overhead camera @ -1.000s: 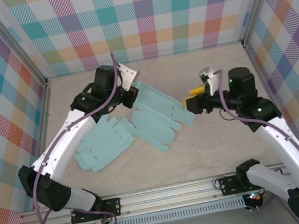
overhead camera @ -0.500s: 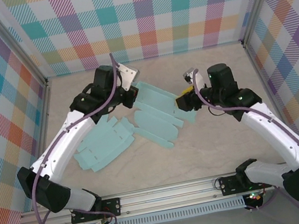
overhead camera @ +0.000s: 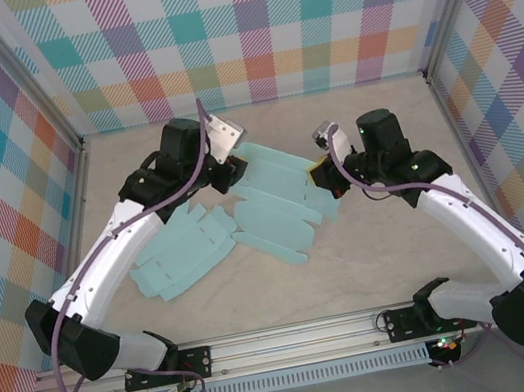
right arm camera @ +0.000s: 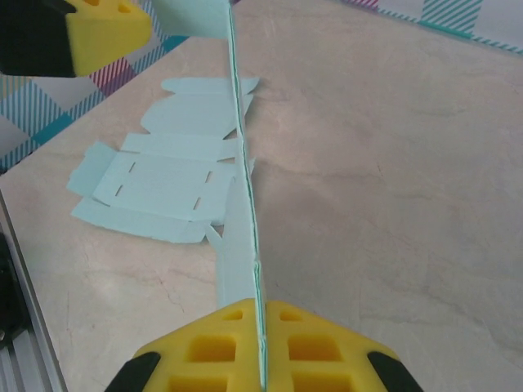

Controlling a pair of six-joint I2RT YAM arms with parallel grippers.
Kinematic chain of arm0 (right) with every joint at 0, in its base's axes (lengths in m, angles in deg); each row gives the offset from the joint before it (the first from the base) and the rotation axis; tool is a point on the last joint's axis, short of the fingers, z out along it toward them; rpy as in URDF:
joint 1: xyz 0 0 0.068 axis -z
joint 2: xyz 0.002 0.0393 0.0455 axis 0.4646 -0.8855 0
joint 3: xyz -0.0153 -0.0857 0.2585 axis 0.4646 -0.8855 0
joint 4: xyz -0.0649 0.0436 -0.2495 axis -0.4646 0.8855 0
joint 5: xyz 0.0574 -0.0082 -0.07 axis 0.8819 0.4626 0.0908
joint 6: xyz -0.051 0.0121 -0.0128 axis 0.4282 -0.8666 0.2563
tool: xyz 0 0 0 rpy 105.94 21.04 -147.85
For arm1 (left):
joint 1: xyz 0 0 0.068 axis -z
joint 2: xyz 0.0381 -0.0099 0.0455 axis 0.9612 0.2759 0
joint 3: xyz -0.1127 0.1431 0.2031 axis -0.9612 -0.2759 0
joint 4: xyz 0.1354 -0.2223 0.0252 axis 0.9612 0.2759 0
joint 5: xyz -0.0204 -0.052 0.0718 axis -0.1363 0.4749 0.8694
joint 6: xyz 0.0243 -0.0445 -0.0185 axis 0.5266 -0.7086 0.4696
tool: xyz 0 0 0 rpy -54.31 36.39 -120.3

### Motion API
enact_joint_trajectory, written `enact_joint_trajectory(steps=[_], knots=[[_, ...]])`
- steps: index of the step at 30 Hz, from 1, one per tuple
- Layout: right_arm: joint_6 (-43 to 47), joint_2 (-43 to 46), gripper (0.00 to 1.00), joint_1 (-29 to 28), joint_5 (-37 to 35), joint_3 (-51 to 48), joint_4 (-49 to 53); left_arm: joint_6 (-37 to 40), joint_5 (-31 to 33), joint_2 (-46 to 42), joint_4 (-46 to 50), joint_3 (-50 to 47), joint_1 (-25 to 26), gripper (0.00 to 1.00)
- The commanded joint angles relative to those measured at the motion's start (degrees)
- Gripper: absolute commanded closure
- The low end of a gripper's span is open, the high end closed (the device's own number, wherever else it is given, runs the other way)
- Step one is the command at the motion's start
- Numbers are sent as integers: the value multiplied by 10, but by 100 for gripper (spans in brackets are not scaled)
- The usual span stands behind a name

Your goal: Fold the paper box

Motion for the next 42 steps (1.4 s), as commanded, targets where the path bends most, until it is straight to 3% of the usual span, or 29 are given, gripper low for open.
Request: enact_joint_trajectory(steps=[1,4,9,17,32,42], knots=[[47,-8,100,-4,33,35,28,110,-28,-43,-61,-17,1,51],[54,-9,100,-3,46,42,38,172,-62,-57,-88,-18,-3,50],[60,-7,100,-3,68,42,44,284,-119,-54,-76,-11,-12,57],[65,-8,100,-3,94,45,50,357,-210,12,62,80,-34,54],[69,-12,100,-3,100,44,52,408,-250,160,220,248,-41,48],[71,-11,100,-3,94,42,46,424,-197,203,259,281,-43,58]])
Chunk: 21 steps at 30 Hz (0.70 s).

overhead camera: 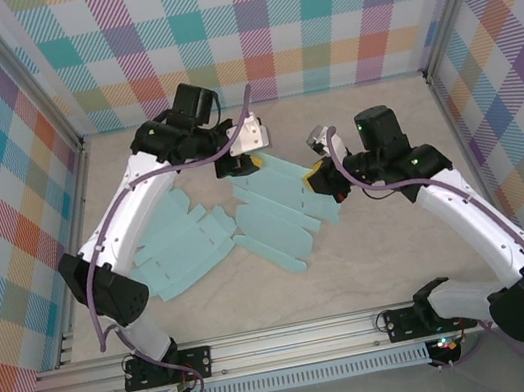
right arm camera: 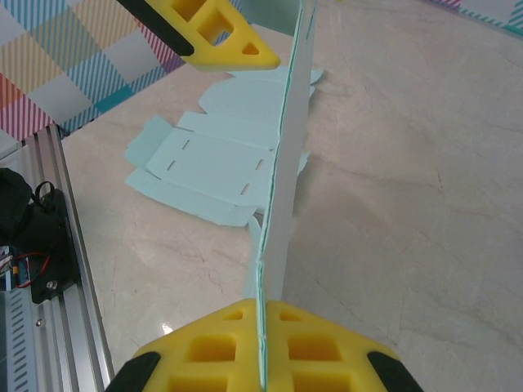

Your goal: Fold the paper box

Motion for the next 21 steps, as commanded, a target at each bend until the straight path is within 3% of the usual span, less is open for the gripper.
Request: enact_joint_trajectory(steps=[1,7,19,21], knots=[[14,0,100,-4,13,15,-4,14,19,11,33,13,-9,59],[12,-4,100,-4,-1,12,-9,12,31,16,26,12,-10,80],[2,36,100,-4,-91,-28,-67,19,45,24,42,9,-9,82],[3,37,100,-3,-85,-28,-65,21,46,26,44,9,-8,68]])
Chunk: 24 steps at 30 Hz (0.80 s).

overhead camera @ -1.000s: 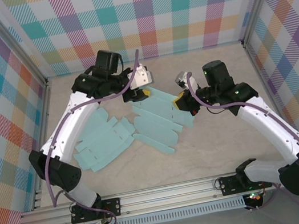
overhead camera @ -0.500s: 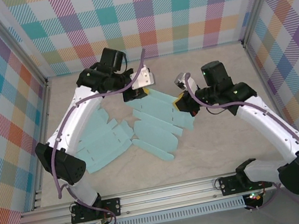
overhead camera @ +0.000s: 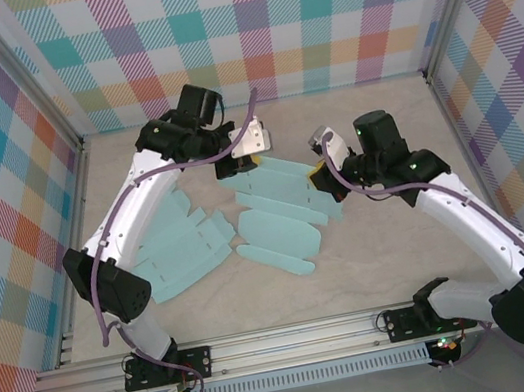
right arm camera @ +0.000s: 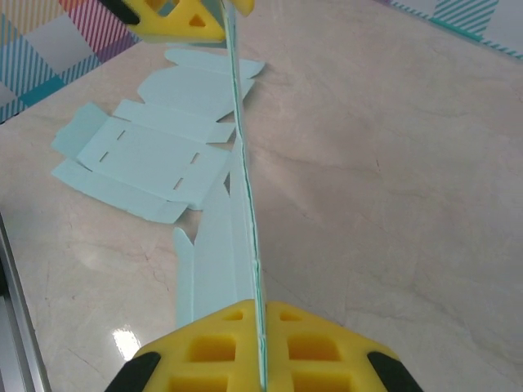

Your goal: Fold the paper box

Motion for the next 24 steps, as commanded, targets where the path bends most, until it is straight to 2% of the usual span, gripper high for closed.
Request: enact_joint_trajectory(steps=[1,2,5,8,10,12,14,24], knots=[[4,25,100,-1,8,1,-34,1,22,14,30,7,-7,59],[4,24,100,-1,11,2,-34,2,25,14,29,8,-6,55],[4,17,100,-1,26,6,-30,3,40,21,26,9,-4,54],[5,11,100,-1,34,10,-26,0,57,28,17,12,-4,65],[6,8,100,-1,34,11,-22,-4,59,28,11,12,-4,65],[7,6,100,-1,39,12,-19,-6,56,25,4,12,-4,62],[9,3,100,-1,43,14,-16,-10,53,22,-6,12,-4,52],[13,-4,100,-1,51,18,-6,-13,18,-3,-31,18,-5,50]])
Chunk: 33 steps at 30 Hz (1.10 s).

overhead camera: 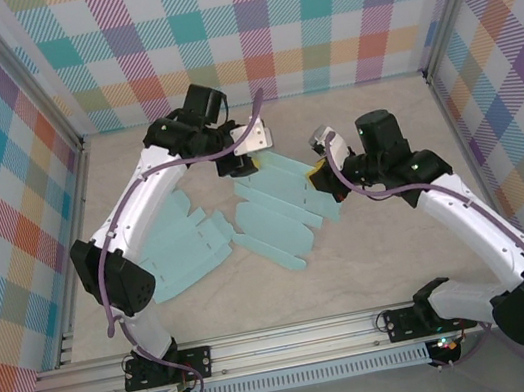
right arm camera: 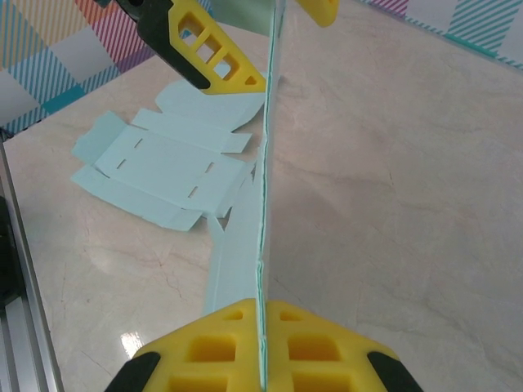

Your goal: Fold the paper box

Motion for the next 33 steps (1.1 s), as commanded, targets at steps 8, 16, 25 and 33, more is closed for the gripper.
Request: enact_joint_trajectory(steps=[8,16,25,33], knots=[[14,-9,100,-1,25,19,4,10,-24,-26,1,29,-4,59],[9,-9,100,-1,22,17,-4,16,0,-15,12,31,-4,80],[-24,-3,80,0,-49,-6,-36,4,41,-21,-32,-14,8,92],[-174,68,39,12,-210,-63,-80,-61,129,-45,-173,-114,45,100]])
